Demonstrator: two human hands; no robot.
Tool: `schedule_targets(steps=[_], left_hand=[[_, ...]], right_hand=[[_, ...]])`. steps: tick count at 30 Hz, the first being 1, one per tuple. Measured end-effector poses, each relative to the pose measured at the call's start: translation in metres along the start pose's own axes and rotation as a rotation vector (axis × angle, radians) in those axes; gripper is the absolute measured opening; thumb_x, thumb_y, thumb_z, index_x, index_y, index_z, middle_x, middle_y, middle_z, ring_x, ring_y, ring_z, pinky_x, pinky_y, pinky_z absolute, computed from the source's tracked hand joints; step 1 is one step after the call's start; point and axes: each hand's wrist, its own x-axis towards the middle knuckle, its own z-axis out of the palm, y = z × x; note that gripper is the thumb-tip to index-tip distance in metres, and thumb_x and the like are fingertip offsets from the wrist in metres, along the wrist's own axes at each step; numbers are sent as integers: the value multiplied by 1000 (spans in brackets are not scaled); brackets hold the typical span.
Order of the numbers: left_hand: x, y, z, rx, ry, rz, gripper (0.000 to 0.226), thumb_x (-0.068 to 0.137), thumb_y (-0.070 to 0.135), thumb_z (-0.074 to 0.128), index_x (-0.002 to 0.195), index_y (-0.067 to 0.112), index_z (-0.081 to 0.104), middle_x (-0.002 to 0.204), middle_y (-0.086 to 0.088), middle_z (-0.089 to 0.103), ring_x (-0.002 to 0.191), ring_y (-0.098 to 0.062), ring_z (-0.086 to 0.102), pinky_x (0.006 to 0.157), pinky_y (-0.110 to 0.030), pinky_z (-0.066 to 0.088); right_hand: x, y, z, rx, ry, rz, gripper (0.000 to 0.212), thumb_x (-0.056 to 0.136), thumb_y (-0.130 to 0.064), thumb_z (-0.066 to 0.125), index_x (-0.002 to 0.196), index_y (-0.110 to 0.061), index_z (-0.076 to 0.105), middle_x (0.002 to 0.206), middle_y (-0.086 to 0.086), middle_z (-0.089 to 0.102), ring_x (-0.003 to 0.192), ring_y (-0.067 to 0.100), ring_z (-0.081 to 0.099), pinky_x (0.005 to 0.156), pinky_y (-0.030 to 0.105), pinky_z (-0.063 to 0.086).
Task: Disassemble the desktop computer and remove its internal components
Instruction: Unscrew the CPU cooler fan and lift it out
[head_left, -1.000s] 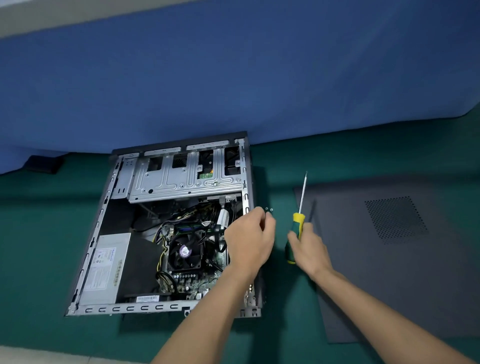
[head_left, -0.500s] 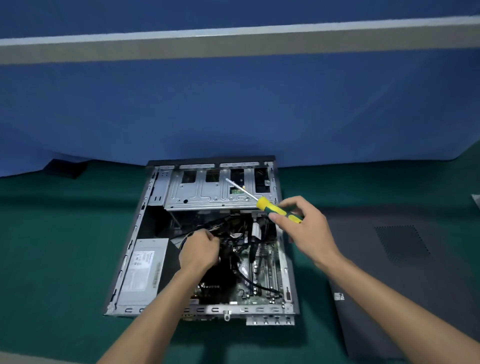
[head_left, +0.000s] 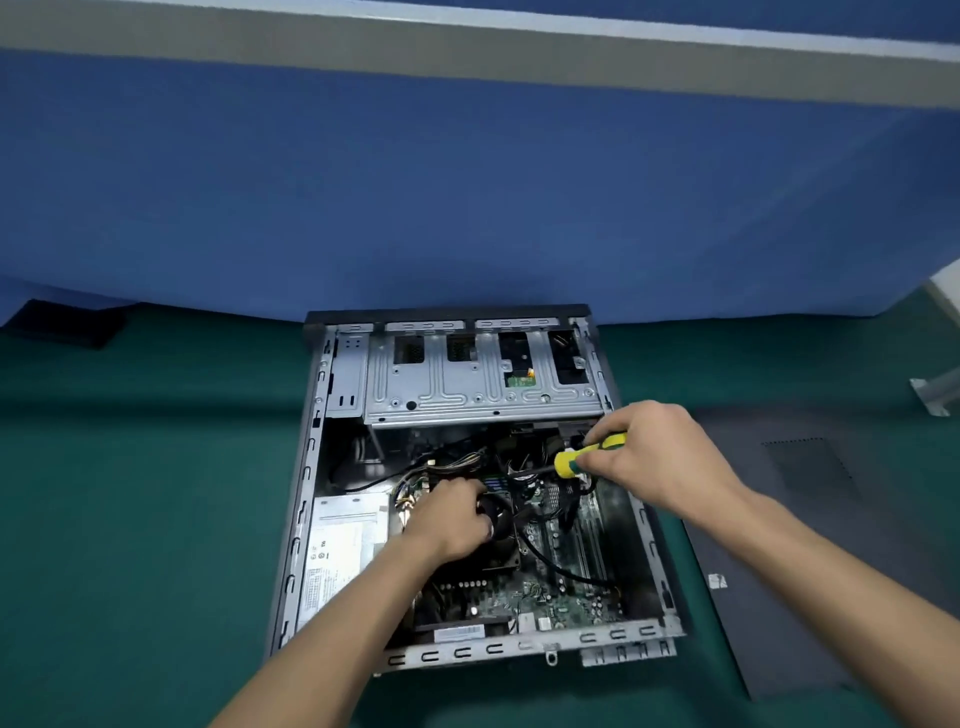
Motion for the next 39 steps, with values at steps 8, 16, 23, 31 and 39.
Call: schedule_targets(steps=[8, 16, 23, 31, 39], left_hand=[[2, -9, 7, 33, -90, 61, 71, 80, 41, 61, 140, 18, 34, 139, -5, 42, 128, -23, 35, 106, -38, 32], [0, -6, 5, -11, -100, 42, 77, 81, 35, 59, 147, 24, 20, 146, -3, 35, 133, -25, 27, 108, -40, 29], [2, -3, 4, -165, -91, -50, 77, 81, 32, 60, 146, 29, 21, 143, -10, 39, 134, -27, 28, 107, -40, 31], [4, -4, 6, -181, -86, -47, 82, 79, 29, 65, 146, 32, 19, 141, -8, 41, 132, -25, 28, 107, -42, 31], [5, 1, 16, 52, 5, -2, 70, 79, 39, 56, 143, 32, 28, 140, -1, 43, 131, -26, 28, 113, -46, 16]], right_hand=[[10, -24, 26, -184, 15, 6, 11, 76, -34, 71, 85, -28, 71, 61, -14, 47, 63, 16, 51, 50, 23, 32], [26, -36, 30, -243, 26, -55, 10, 77, -32, 70, 86, -26, 72, 67, -8, 52, 69, 19, 52, 58, 24, 37], [32, -34, 12, -230, -1, -45, 8, 72, -32, 74, 80, -28, 72, 64, -12, 52, 68, 19, 55, 53, 24, 37], [33, -40, 25, -355, -81, -72, 8, 76, -25, 69, 79, -19, 74, 78, 0, 67, 76, 22, 61, 59, 25, 45], [31, -41, 34, -471, -44, -140, 17, 82, -23, 61, 92, -12, 68, 95, 8, 66, 84, 29, 62, 62, 26, 40]])
